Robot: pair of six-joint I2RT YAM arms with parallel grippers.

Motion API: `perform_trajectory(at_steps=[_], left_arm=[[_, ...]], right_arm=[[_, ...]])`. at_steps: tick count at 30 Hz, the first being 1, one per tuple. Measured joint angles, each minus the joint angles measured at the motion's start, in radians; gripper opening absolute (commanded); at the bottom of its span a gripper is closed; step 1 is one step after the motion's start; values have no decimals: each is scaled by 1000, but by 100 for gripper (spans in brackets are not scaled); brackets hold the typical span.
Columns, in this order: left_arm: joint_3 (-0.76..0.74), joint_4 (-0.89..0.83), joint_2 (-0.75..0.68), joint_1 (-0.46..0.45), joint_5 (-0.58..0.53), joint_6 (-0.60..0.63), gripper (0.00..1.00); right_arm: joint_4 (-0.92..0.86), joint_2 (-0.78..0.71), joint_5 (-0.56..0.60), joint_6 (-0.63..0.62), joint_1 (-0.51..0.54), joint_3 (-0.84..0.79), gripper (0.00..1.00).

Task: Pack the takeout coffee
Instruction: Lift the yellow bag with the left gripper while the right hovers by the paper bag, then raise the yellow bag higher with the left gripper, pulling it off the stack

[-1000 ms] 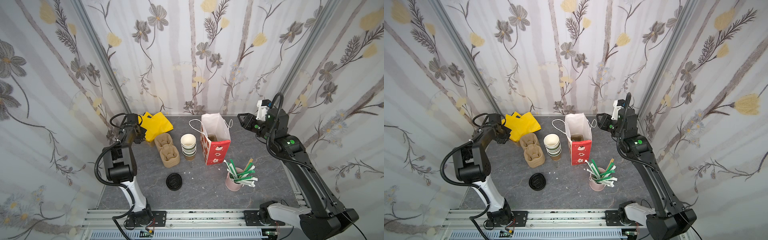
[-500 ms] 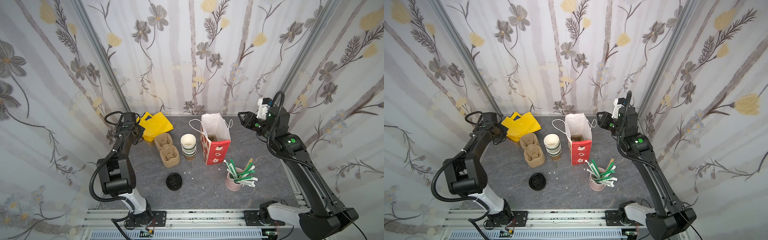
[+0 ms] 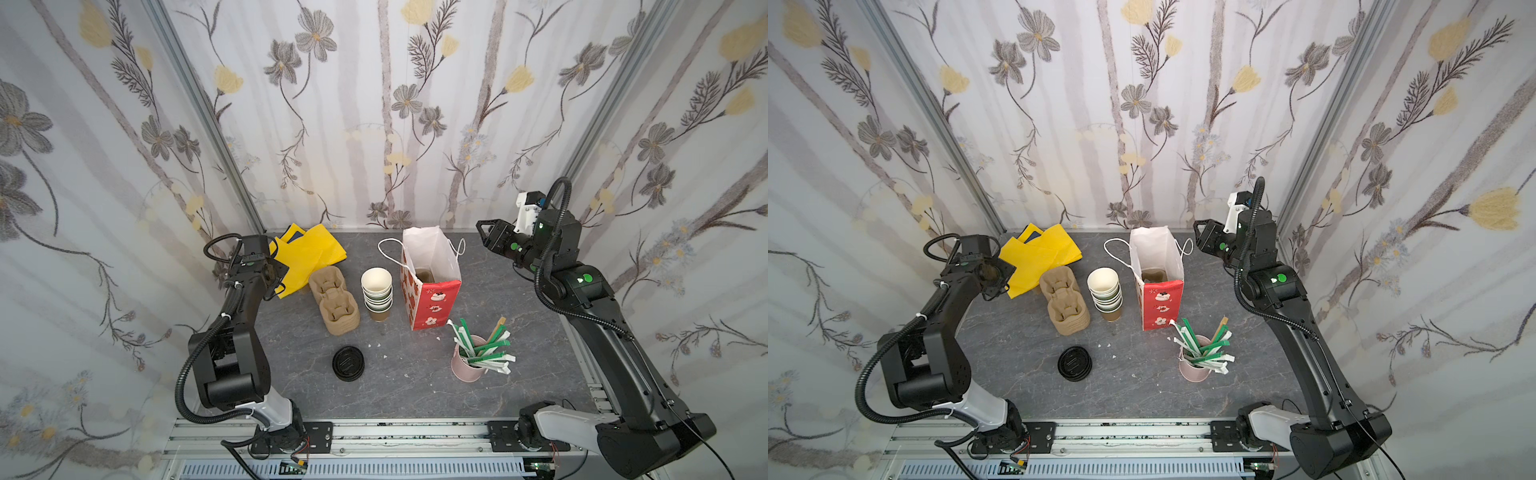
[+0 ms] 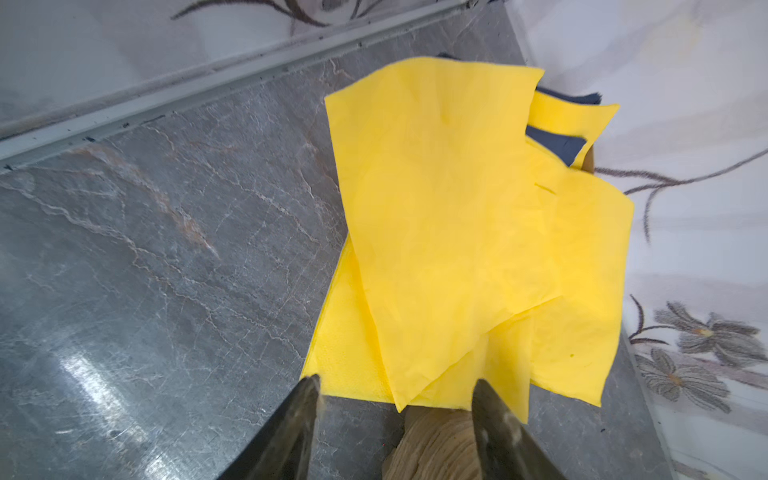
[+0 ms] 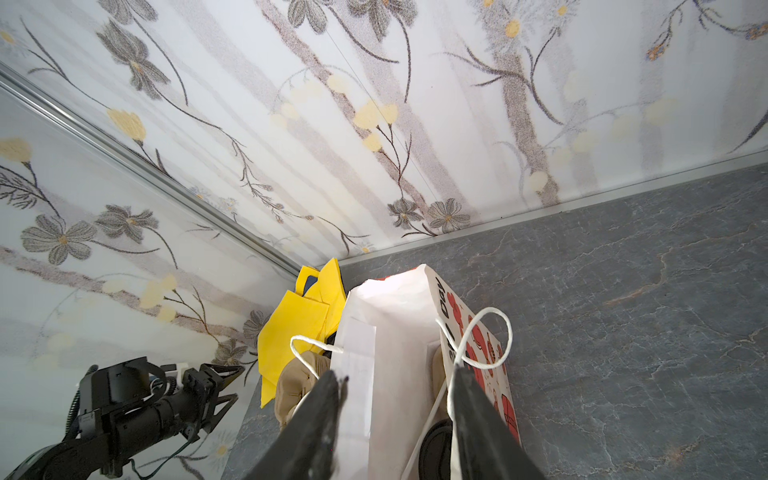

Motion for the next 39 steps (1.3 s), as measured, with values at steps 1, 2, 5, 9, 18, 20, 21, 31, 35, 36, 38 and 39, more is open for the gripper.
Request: perform_trajectory(at_steps=[1,2,5,9,18,20,21,31,35,36,38,39], left_arm=[[4,0,-11,4,-1,-1,63],[10,-1,-20,8,-1,-3,62],[48,-23,-23,31,-6,6,62],[111,-28,19,123,-8,14,61],[211,21,253,242,155,87,66],[235,70,285,240,208,94,67],[243,90,300,238,227,95,68],[160,241,367,198,272,8,80],[104,294,355,216,260,-56,85],[93,307,356,221,256,-71,86],[84,327,360,229,258,-89,86],[83,350,367,232,262,-101,86]], right_arm=[[0,0,0,0,-1,0,46],[-1,0,0,0,-2,1,46],[-6,4,-3,0,-3,11,46],[-14,29,-19,-16,-5,45,46],[-76,97,-88,-102,-10,152,48],[-85,107,-126,-118,-11,151,48],[-87,110,-140,-124,-11,148,48],[-91,101,-182,-139,-28,120,57],[-90,80,-174,-143,-35,114,61],[-90,77,-165,-146,-35,114,61],[-89,74,-156,-146,-36,114,61],[-89,74,-156,-146,-37,114,60]])
